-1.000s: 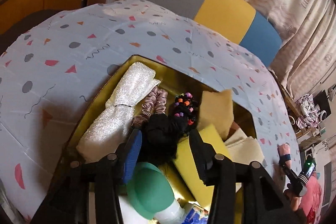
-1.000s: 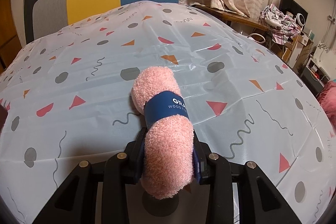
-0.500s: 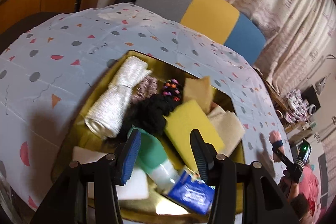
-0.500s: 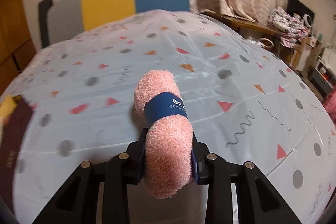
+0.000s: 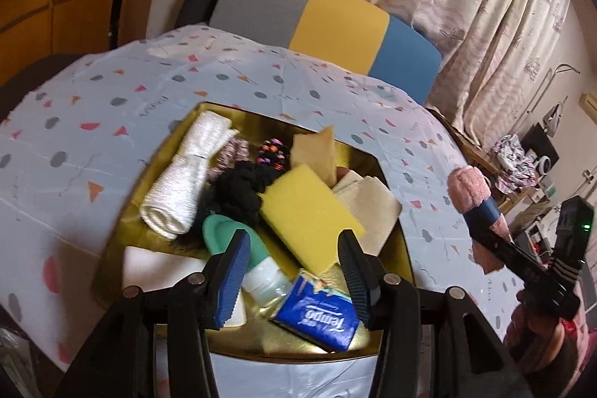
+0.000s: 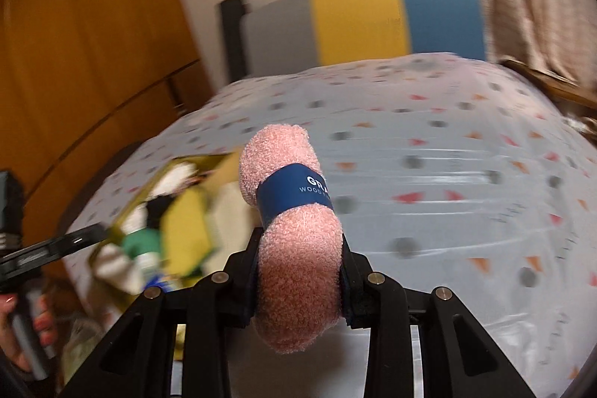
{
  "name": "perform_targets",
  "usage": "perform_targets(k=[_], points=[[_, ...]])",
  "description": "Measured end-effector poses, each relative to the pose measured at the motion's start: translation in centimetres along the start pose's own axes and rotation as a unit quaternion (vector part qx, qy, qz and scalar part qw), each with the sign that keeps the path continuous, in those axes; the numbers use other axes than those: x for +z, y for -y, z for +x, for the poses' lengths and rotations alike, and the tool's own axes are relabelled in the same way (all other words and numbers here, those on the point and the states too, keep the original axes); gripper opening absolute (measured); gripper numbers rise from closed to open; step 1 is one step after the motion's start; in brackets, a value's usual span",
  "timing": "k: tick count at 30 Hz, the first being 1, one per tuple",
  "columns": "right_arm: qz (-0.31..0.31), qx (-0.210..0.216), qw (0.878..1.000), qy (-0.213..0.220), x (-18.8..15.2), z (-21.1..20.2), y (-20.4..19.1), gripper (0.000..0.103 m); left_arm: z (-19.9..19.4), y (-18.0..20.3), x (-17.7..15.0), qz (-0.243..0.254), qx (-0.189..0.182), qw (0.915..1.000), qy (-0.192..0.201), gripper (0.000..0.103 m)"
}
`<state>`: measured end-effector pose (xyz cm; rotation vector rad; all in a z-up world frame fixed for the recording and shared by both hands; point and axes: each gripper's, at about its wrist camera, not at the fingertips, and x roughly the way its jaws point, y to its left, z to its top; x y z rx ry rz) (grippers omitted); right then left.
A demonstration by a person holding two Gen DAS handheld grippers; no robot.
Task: Organize rigid objects
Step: 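Lower the pink towel roll into the gold tray and open the right gripper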
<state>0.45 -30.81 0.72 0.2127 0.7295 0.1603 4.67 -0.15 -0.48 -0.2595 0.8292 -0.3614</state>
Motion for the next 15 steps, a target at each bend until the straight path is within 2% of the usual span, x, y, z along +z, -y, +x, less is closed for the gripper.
perform_targets(k=[7,13,15], points=[[-0.067,0.061,0.995,-0.048,-1.3,2.8,-6.9,0.034,-2.1,-1.4,-0.2,-0.004,0.041,0.9989,0.024,0.049],[-0.094,0.074,0.99,-0.081,-2.4,5.2,-9.3,0.035,-2.7,-2.2,-0.8,-0.012,0.079,0.9966,0.019,0.049],[-0.087,0.073,0.988,-0.104,-2.7,6.5,-9.3,0.04,-2.8,-2.2,-1.1,-0.01,0.088,0.9958,0.023,0.049]])
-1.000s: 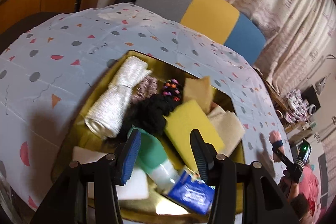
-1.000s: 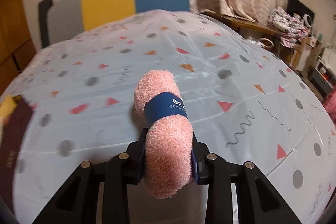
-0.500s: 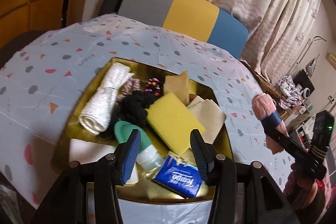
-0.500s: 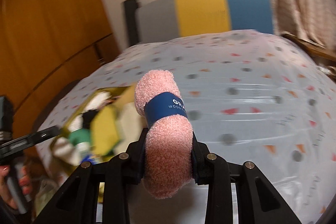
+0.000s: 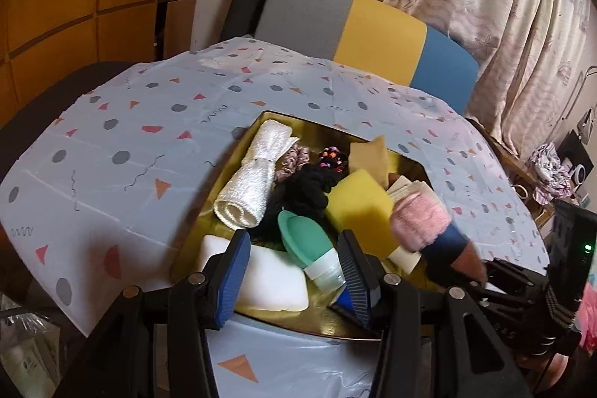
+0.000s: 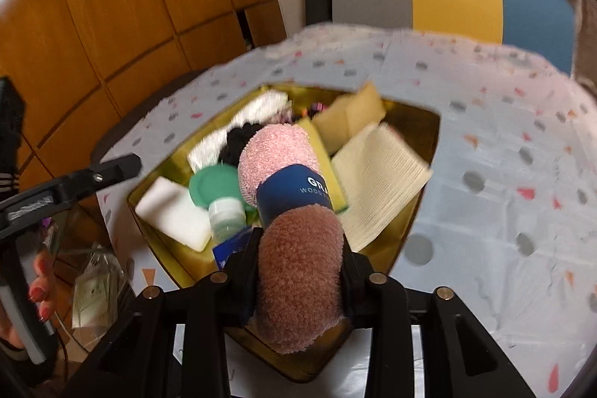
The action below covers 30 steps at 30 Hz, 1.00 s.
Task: Organize rigid objects
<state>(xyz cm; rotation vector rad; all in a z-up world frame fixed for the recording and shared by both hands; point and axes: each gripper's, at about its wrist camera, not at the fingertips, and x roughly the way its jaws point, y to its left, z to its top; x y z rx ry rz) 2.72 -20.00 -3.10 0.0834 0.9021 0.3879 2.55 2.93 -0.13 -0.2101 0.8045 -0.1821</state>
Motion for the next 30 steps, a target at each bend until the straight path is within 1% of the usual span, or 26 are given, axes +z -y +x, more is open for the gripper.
perform_targets(k=[1,3,4,6,9,13,17,19,20,21,22,23,24,27,30], points=[[0.009,-0.002,1.0,-0.008,0.0,0.6,0.1,0.042,0.0,0.1,-0.1,0.003,0.007,1.0,0.002,0.049],[0.035,0.001,0.999,-0.009,-0.4,0.9,0.5,0.058,0.0,0.3,-0.3,0.011,0.015,0.9998,0.001,0.049],[0.045,0.005,0.999,-0.004,-0.6,0.6,0.5,0.06,-0.1,0.5,-0.4,0.015,0.016,0.9998,0.001,0.049],[0.068,0.012,0.997,0.019,-0.8,-0.8,0.9,0.073,-0.3,0.7,-0.5,0.021,0.019,0.9996,0.002,0.049],[0.07,-0.001,0.997,0.042,-0.9,-2.4,0.9,0.074,-0.4,1.0,-0.6,0.025,0.029,0.9993,0.004,0.049],[0.042,-0.056,0.996,0.046,-1.1,-3.1,0.3,0.074,-0.5,1.6,-0.7,0.027,0.044,0.9986,0.001,0.049],[0.044,-0.059,0.996,0.044,-0.8,-3.4,-0.2,0.074,-0.9,2.3,-0.8,0.04,0.064,0.9972,0.0,0.049],[0.035,-0.072,0.996,0.039,-0.5,-3.7,-1.1,0.074,-1.2,2.5,-0.7,0.044,0.078,0.996,0.001,0.049],[0.027,-0.082,0.996,0.038,-0.2,-3.9,-1.7,0.075,-1.4,2.7,-0.7,0.045,0.085,0.9953,0.004,0.049],[0.022,-0.089,0.995,0.038,0.0,-4.0,-2.2,0.081,-1.6,2.7,-0.7,0.045,0.091,0.9948,0.007,0.049],[0.018,-0.1,0.994,0.038,0.3,-4.1,-2.7,0.085,-1.8,2.6,-0.7,0.044,0.096,0.9944,0.009,0.049],[0.016,-0.111,0.993,0.037,0.5,-4.2,-3.1,0.091,-2.0,2.6,-0.6,0.041,0.101,0.994,0.011,0.049],[0.018,-0.121,0.992,0.037,0.8,-4.3,-3.4,0.094,-2.2,2.5,-0.5,0.039,0.105,0.9936,0.012,0.049],[0.024,-0.125,0.991,0.033,1.3,-4.4,-4.0,0.102,-2.7,2.1,-0.5,0.034,0.12,0.9921,0.013,0.049],[0.031,-0.139,0.99,0.025,1.8,-4.4,-4.5,0.103,-3.2,1.8,-0.6,0.031,0.14,0.9895,0.017,0.049]])
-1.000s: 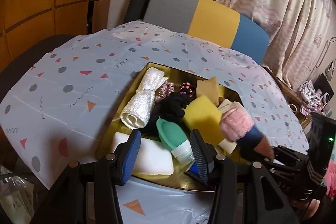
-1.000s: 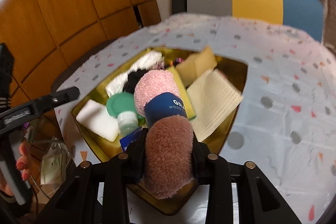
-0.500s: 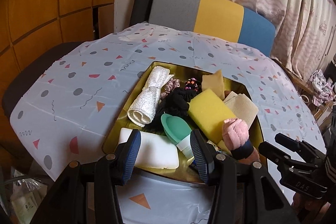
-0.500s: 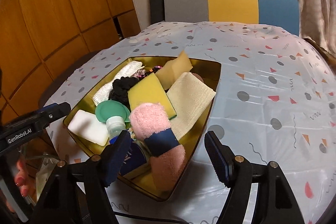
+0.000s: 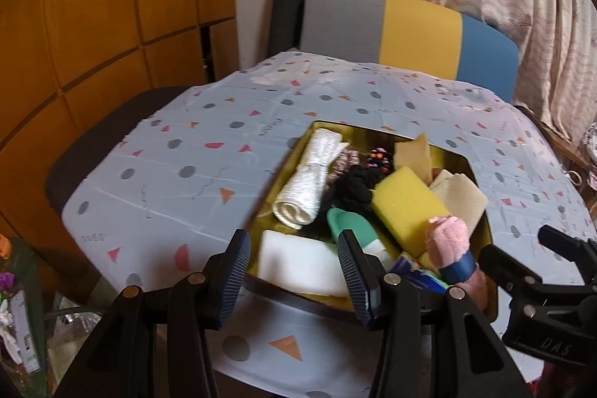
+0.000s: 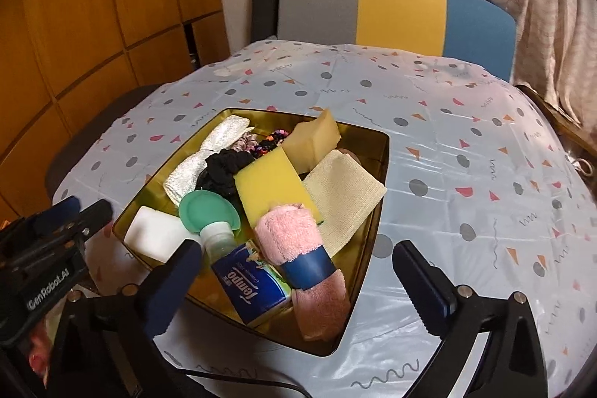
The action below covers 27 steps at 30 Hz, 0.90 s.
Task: Organize rigid objects
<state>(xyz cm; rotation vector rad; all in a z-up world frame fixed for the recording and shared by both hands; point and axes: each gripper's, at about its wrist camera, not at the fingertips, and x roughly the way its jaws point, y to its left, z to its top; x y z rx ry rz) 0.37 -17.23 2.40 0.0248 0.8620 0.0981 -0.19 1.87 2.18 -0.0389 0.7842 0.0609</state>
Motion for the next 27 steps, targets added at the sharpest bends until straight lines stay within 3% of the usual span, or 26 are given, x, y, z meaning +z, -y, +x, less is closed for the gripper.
perform_targets(k=[4,10,27], points=[[0.019,-0.019,1.0,-0.009,0.6,-0.1,-0.5,0.103,-0.5,-0.8,0.3,-0.013,-0.002,0.9999,0.001,0.049],[0.05,-0.086,0.995,-0.021,1.0,-0.2,-0.9,0.103,-0.7,-1.8,1.0,-0.04,-0.004,0.9992,-0.009,0.049],[0.064,-0.103,0.993,-0.003,1.4,-1.2,-1.5,0.103,-1.2,-0.6,1.6,-0.017,-0.019,0.9994,-0.023,0.049]])
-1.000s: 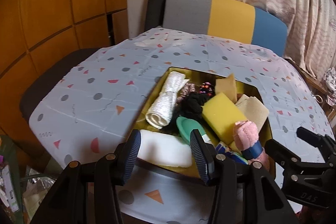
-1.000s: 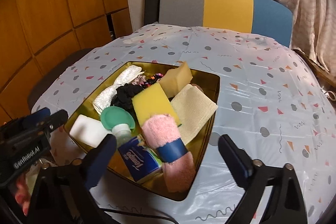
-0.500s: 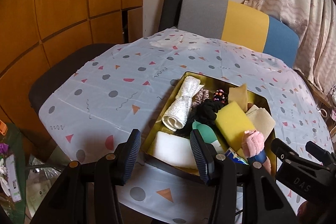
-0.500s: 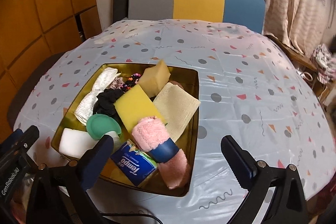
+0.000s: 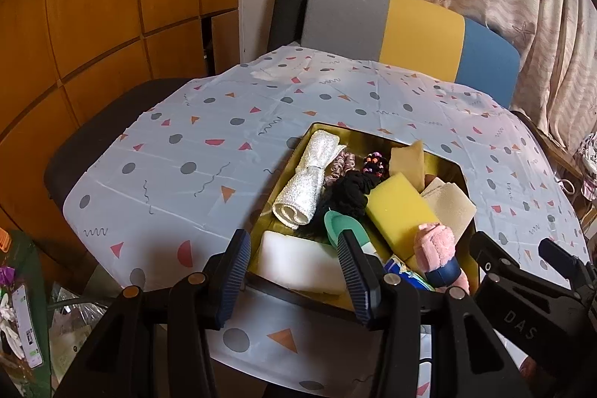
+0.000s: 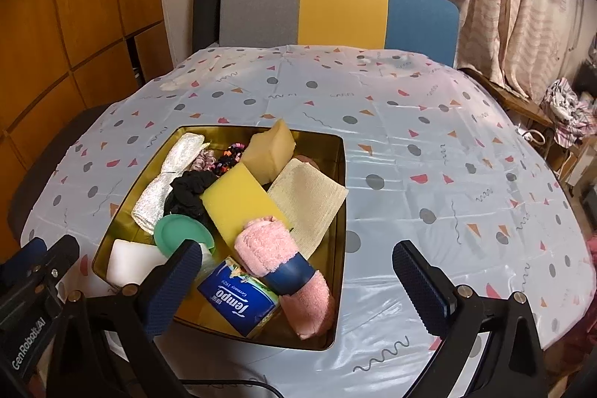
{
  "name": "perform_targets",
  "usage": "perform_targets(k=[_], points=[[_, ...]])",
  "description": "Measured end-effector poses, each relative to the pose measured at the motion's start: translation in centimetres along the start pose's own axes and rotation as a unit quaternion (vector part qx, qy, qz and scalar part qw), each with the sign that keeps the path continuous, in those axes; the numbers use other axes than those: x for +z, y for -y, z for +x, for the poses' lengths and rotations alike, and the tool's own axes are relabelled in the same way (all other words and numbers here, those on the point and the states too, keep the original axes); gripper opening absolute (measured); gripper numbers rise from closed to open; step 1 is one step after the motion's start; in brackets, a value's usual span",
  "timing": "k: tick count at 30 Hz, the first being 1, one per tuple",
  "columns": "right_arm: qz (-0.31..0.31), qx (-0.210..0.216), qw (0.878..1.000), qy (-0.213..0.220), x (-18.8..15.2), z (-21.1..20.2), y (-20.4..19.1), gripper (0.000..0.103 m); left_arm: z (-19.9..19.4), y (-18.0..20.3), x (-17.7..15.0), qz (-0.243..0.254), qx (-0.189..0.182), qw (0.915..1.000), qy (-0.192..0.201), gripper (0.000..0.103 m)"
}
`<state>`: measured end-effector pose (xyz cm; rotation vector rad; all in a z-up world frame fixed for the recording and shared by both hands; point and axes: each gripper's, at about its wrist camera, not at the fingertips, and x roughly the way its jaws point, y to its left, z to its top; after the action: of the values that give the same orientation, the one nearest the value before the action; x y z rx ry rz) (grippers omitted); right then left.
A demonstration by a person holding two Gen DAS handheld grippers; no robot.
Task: Organize rigid objects
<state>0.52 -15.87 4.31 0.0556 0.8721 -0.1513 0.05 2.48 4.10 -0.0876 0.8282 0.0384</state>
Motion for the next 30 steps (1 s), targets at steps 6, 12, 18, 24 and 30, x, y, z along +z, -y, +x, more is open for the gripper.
perform_targets(k=[6,12,18,24,30], points=[[0.001,0.001,1.0,-0.003,-0.2,0.3,0.2,0.103,0.0,0.2,0.0,0.005,0.002,1.0,-0.002,0.049],[0.003,0.002,1.0,-0.005,-0.3,0.3,0.3,0.103,0.0,0.7,-0.2,0.018,0.011,0.9998,-0.004,0.049],[0.007,0.005,1.0,-0.01,-0.4,0.5,0.5,0.103,0.1,1.1,-0.3,0.026,0.008,0.9996,-0.01,0.049],[0.006,0.006,1.0,-0.01,-0.5,0.6,0.5,0.103,0.2,1.3,-0.4,0.029,0.005,0.9995,-0.014,0.049],[0.009,0.007,1.0,-0.012,-0.5,0.7,0.7,0.103,0.3,1.4,-0.4,0.027,0.002,0.9995,-0.016,0.049]])
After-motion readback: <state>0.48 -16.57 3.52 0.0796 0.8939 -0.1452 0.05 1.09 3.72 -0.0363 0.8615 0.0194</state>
